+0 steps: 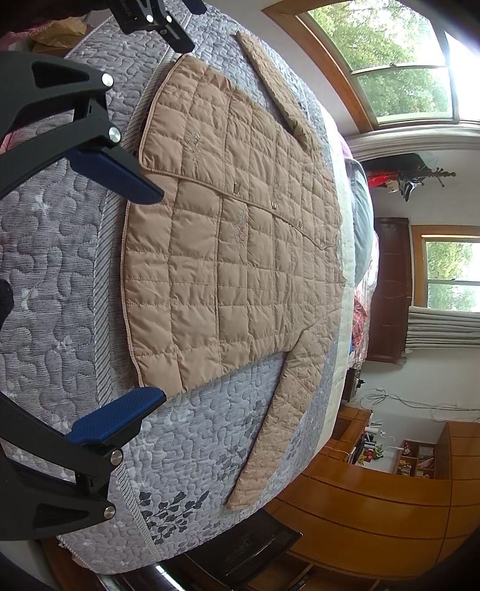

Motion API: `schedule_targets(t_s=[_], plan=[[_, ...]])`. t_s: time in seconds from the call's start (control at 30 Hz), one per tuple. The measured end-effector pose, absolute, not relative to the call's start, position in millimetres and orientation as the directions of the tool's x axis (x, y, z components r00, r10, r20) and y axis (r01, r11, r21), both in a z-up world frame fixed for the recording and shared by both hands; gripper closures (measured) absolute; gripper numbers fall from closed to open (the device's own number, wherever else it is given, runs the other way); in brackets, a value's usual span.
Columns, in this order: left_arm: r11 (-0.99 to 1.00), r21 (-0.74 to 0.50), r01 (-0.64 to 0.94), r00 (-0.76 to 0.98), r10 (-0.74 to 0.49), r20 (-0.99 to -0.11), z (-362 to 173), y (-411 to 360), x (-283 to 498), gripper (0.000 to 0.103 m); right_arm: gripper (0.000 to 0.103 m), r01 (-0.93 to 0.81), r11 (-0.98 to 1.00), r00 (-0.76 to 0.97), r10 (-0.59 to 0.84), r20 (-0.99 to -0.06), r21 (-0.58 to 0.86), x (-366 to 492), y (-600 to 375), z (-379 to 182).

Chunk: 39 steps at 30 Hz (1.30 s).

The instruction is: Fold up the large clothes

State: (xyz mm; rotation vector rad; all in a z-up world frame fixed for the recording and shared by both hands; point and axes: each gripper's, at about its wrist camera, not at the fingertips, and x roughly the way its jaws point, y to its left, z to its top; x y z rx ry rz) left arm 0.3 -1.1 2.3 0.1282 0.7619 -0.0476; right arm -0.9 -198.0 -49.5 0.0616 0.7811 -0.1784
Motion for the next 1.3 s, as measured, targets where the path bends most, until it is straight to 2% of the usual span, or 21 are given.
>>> schedule_targets(t_s=[1.3], plan=[[0.991,0.098,0.089,0.721,0.004,-0.693,3.8,-0.3,0.4,0.003,0.004,0.182,0.983,0.695,-0.134,-0.707,-0.008,-0.3,-197.9,-50.9]])
